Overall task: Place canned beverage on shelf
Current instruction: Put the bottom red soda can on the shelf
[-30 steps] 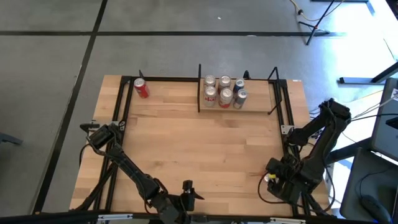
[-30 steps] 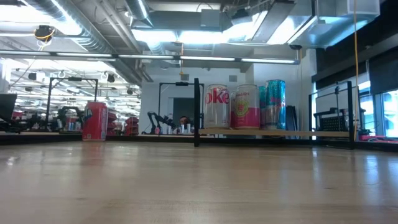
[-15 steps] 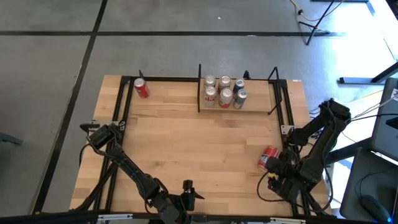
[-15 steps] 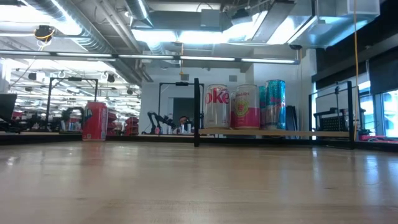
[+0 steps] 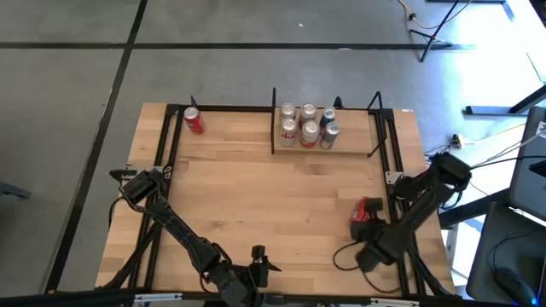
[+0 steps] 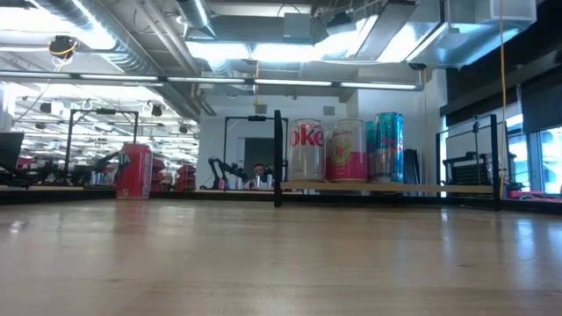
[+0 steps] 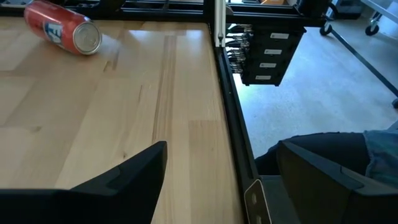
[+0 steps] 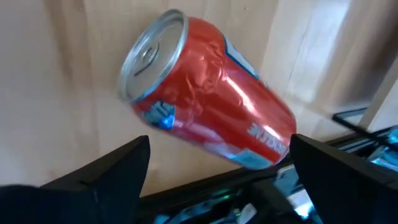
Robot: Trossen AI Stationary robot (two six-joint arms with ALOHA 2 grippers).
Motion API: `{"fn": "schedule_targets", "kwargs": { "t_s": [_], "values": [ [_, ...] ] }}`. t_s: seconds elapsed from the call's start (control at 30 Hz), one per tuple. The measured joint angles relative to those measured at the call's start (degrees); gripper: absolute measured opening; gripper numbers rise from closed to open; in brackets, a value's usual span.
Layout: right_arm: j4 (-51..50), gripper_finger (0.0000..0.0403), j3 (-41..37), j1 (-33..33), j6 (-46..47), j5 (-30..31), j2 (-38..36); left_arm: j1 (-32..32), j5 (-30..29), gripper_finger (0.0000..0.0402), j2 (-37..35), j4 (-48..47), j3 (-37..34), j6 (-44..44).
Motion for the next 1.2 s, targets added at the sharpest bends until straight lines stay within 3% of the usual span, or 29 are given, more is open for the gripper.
{"fn": "schedule_targets", "kwargs": {
  "t_s": [0.27, 0.43, 0.53, 0.67, 0.83, 1.07, 1.2],
  "values": [
    [2.6, 0.0374, 0.0, -8.1, -15.8, 0.2, 7.7, -0.2, 0.4, 0.0289, 0.0, 0.0, 0.0, 0.0],
    [7.8, 0.0371, 0.1, -13.1, -20.1, 0.1, 12.3, -0.5, 0.5, 0.0289, 0.0, 0.0, 0.0, 0.0],
    [7.7, 0.0343, 0.2, -15.0, -19.8, -0.9, 13.2, -0.6, 0.5, 0.0289, 0.0, -0.1, 0.0, 0.0],
    [6.8, 0.0270, 1.4, -15.4, -18.4, -0.7, 12.9, -0.6, 0.9, 0.0289, 0.0, -0.3, 0.0, 0.1],
    [10.4, 0.0268, 4.3, -12.9, -17.9, 2.8, 8.2, -0.7, 1.0, 0.0289, -0.2, -0.4, 0.0, 3.8],
    [35.2, 0.0268, 0.8, -9.2, -19.7, 17.4, -0.7, -1.3, 3.2, 0.0289, -3.0, -5.0, 0.0, 13.2],
    [55.9, 0.0268, -6.3, -10.1, -24.7, 20.2, -2.2, -1.2, 2.7, 0.0289, -4.6, -9.9, 0.1, 14.1]
  ]
}}
